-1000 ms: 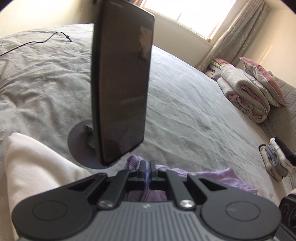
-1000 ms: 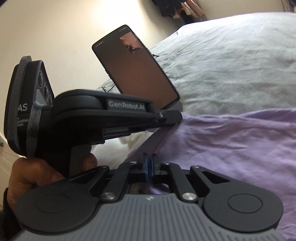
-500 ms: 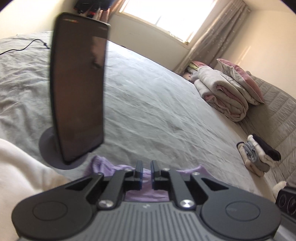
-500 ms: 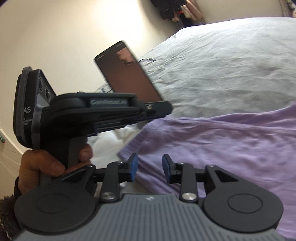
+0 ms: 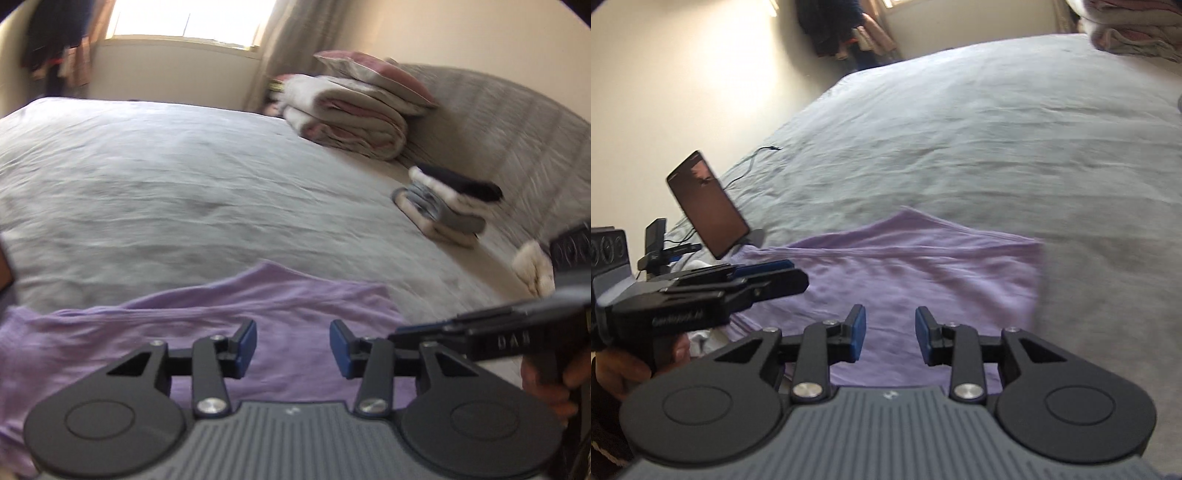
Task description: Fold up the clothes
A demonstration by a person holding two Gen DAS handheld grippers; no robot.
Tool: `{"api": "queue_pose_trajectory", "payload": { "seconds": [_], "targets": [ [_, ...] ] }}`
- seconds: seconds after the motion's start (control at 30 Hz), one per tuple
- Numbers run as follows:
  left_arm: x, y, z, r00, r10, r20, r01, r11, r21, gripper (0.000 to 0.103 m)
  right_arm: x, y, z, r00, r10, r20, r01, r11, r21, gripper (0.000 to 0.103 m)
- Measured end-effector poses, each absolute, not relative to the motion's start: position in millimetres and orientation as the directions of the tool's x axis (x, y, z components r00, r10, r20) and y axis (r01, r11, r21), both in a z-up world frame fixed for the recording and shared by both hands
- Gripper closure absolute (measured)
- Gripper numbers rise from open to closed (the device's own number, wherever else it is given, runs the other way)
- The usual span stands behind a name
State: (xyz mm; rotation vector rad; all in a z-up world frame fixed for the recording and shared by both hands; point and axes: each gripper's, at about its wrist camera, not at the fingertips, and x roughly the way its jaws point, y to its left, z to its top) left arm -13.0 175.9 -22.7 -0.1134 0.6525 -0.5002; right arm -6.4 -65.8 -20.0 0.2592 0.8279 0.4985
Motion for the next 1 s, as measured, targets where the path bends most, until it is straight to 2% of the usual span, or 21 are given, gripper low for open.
{"api": "queue_pose_trajectory", "payload": {
  "seconds": [0.1,0.3,0.57,0.73,0.8,1.0],
  "targets": [
    [-20,146,-21,0.656,-0.493,-0.572,0.465,0.86,-0.208,0.046,-5,-95,-23,0.545,0.51,-0.666,-0.274,0.859,0.433,0.069],
    [-42,103,-18,0.645,-0.492,-0.585,0.532,0.838,-0.119,0.04,1,-139,-45,0.423,0.588,-0.69,-0.163,0.798,0.58,0.069],
    [-73,64,-20,0.67,-0.466,-0.578,0.582,0.813,0.019,0.04,8,-160,-70,0.328,0.765,-0.554,-0.12,0.615,0.779,0.069],
    [-89,40,-29,0.684,-0.433,-0.587,0.604,0.787,0.123,0.04,14,-162,-81,0.253,0.818,-0.517,-0.071,0.548,0.833,0.085],
    [-92,30,-33,0.682,-0.422,-0.598,0.61,0.779,0.145,0.04,17,-161,-82,0.234,0.828,-0.51,-0.052,0.534,0.844,0.095],
    [-99,9,-46,0.73,-0.357,-0.582,0.573,0.784,0.238,0.04,24,-161,-77,0.21,0.851,-0.482,-0.014,0.495,0.869,0.096]
  ]
}}
